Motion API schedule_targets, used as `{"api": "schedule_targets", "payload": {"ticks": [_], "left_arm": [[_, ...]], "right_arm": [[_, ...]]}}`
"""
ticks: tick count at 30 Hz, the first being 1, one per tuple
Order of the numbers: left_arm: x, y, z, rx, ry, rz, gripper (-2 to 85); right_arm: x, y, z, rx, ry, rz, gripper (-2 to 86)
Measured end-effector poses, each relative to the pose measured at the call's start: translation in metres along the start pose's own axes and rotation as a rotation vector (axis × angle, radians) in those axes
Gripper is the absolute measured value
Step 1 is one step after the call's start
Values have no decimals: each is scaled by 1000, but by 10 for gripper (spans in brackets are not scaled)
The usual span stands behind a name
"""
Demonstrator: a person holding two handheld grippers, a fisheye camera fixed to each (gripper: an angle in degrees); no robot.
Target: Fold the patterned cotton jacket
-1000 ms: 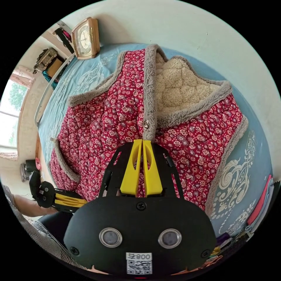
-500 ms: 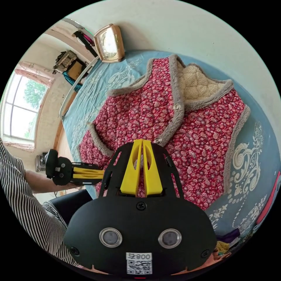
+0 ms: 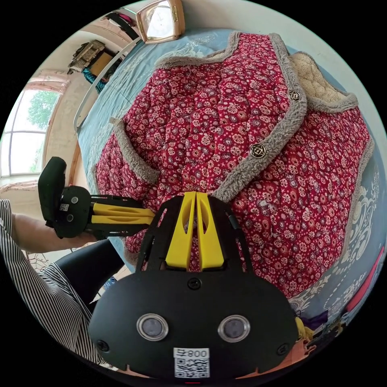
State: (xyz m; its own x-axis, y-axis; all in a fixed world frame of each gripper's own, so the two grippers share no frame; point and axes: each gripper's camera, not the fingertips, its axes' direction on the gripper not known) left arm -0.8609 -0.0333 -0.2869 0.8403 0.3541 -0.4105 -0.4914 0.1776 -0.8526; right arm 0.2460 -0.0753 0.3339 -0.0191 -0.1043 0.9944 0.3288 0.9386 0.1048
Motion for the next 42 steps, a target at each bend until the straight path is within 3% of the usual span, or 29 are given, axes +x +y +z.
{"api": "schedule_targets", "payload": {"ticks": [12, 18, 22, 30, 35, 42], "left_arm": [[-45, -51, -51, 13, 170, -66, 0], [-62, -85, -112, 167, 12, -24, 1], [-78, -121, -120, 118, -133, -2, 1], [-109, -164, -139, 81, -117, -8, 1], [-139, -190, -183, 198, -51, -33, 2], [-197, -276, -250, 375, -37, -30, 15]], "right_arm": [[8, 21, -11, 8, 51, 10, 1], [26, 36, -43, 59, 12, 50, 1], [39, 44, -64, 121, 21, 64, 1], [83, 63, -69, 66, 17, 83, 2], [112, 79, -101, 86, -29, 102, 1], [196, 114, -177, 285, -55, 247, 2]]}}
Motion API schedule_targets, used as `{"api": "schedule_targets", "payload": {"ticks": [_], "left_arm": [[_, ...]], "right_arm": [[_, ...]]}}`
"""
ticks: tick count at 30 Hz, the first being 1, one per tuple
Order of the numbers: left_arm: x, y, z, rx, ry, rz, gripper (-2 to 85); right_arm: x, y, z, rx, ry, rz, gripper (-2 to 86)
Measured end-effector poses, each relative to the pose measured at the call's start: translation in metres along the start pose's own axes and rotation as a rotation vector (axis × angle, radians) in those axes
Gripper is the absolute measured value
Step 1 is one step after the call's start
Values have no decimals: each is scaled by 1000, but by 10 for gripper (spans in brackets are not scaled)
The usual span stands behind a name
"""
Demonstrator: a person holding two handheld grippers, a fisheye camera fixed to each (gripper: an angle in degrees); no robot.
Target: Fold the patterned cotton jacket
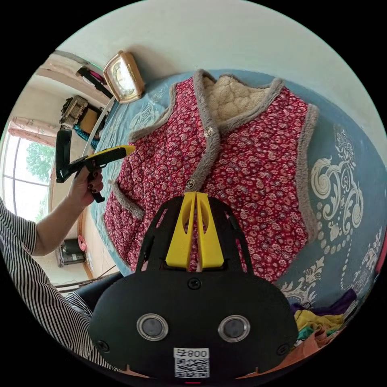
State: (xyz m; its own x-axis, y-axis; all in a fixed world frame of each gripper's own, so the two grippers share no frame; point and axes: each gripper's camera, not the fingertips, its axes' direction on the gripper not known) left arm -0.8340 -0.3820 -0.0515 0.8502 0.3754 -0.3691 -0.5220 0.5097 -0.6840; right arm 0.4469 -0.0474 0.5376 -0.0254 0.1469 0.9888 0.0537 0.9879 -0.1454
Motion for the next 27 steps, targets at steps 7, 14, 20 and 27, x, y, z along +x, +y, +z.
{"api": "schedule_targets", "payload": {"ticks": [7, 14, 20, 27], "left_arm": [[-71, -114, -3, 79, 87, -58, 73], [-127, -189, 10, 20, 156, -131, 120], [-162, -234, 23, 26, 226, -207, 124], [-176, -272, 47, -17, 255, -226, 73]], "right_arm": [[101, -22, -75, 204, -21, 156, 13], [200, -38, -133, 341, -123, 316, 49], [266, -48, -166, 389, -220, 410, 79], [321, -63, -184, 379, -301, 485, 92]]}}
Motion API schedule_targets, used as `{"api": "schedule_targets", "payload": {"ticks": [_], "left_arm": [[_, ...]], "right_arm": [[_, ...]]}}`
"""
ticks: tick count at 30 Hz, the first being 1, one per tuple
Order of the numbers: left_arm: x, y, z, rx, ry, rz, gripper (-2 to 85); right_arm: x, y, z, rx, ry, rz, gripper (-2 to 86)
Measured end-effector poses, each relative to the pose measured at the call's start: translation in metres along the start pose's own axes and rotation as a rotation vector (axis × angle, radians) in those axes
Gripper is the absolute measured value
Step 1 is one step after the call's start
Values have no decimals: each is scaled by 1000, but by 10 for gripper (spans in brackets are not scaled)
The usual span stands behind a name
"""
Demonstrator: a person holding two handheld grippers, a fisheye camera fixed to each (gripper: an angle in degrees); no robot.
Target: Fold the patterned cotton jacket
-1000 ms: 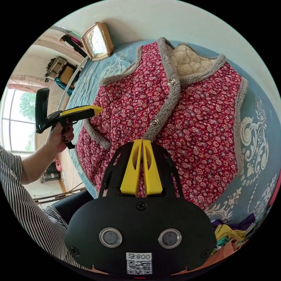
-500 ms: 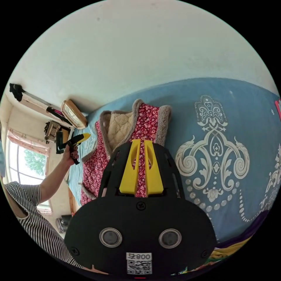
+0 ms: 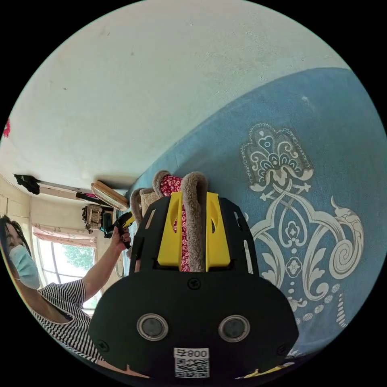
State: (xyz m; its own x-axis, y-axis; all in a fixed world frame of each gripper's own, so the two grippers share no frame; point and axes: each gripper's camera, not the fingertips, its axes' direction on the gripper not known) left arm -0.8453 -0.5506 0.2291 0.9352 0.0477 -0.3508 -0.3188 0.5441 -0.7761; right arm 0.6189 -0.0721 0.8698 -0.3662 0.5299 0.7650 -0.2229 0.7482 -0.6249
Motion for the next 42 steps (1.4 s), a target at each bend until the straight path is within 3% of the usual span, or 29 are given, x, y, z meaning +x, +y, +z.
{"api": "schedule_targets", "payload": {"ticks": [7, 12, 20, 25, 29, 35, 39, 42], "left_arm": [[11, -19, -6, 36, 34, 82, 37], [27, -26, -15, 75, 53, 122, 30], [75, -24, -46, 202, 13, 274, 28], [70, -27, -20, 183, -109, 169, 30], [74, -18, -13, 170, -142, 152, 32], [109, 11, -25, 252, -203, 228, 20], [153, 16, 2, 201, -249, 384, 8], [164, 7, 37, 115, -337, 367, 5]], "right_arm": [[7, -25, -10, -17, -31, 9, 97], [-1, -44, -11, -60, -54, -26, 46], [-55, -42, -54, 99, -31, -244, 25], [-46, -52, -29, 35, 53, -140, 24], [-33, -44, -28, 45, 4, -19, 19], [-63, -18, -41, 170, 85, -92, 4], [-116, -19, 2, 82, 278, -304, 2], [-140, -22, 47, 5, 431, -390, 1]]}}
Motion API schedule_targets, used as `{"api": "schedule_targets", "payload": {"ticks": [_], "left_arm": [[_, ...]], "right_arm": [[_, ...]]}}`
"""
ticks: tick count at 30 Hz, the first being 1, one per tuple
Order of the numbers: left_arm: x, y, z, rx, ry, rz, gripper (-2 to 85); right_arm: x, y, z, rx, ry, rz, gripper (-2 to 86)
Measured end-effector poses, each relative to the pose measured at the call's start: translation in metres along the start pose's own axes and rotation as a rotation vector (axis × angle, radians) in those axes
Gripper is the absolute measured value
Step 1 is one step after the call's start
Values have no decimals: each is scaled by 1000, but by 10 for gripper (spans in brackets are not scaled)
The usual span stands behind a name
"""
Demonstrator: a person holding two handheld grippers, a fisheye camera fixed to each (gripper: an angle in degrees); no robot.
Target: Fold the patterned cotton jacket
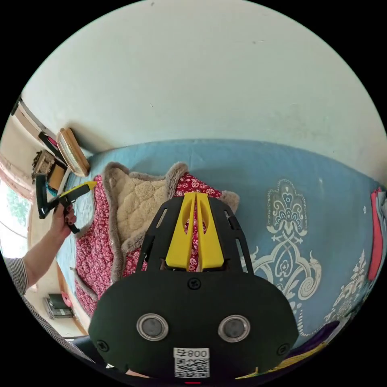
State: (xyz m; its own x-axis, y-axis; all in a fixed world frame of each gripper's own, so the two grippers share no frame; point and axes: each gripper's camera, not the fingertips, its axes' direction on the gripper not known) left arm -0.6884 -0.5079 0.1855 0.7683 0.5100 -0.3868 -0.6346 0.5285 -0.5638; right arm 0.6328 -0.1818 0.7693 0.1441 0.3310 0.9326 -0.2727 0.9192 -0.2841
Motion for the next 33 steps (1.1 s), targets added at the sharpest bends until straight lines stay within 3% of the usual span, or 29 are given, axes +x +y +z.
{"api": "schedule_targets", "payload": {"ticks": [3, 8, 14, 17, 21, 29, 33], "left_arm": [[8, -3, 39, -162, -89, -22, 3], [27, 7, 40, -132, -104, 20, 1], [55, 28, 10, -27, -99, 47, 1], [60, 34, 30, -143, -142, 51, 2], [68, 47, 26, -142, -121, 55, 2], [100, 108, -43, -39, -9, 117, 2], [120, 156, -41, -157, -18, 195, 2]], "right_arm": [[-27, -4, 40, -129, 145, -43, 1], [-63, 10, 54, -63, 289, -124, 1], [-69, 17, 49, -65, 138, -41, 0], [-73, 27, 63, -98, 121, -14, 0], [-77, 40, 74, -81, 56, 40, 1], [-95, 80, 61, -40, 75, 46, 2], [-109, 128, 52, -1, 23, 82, 2]]}}
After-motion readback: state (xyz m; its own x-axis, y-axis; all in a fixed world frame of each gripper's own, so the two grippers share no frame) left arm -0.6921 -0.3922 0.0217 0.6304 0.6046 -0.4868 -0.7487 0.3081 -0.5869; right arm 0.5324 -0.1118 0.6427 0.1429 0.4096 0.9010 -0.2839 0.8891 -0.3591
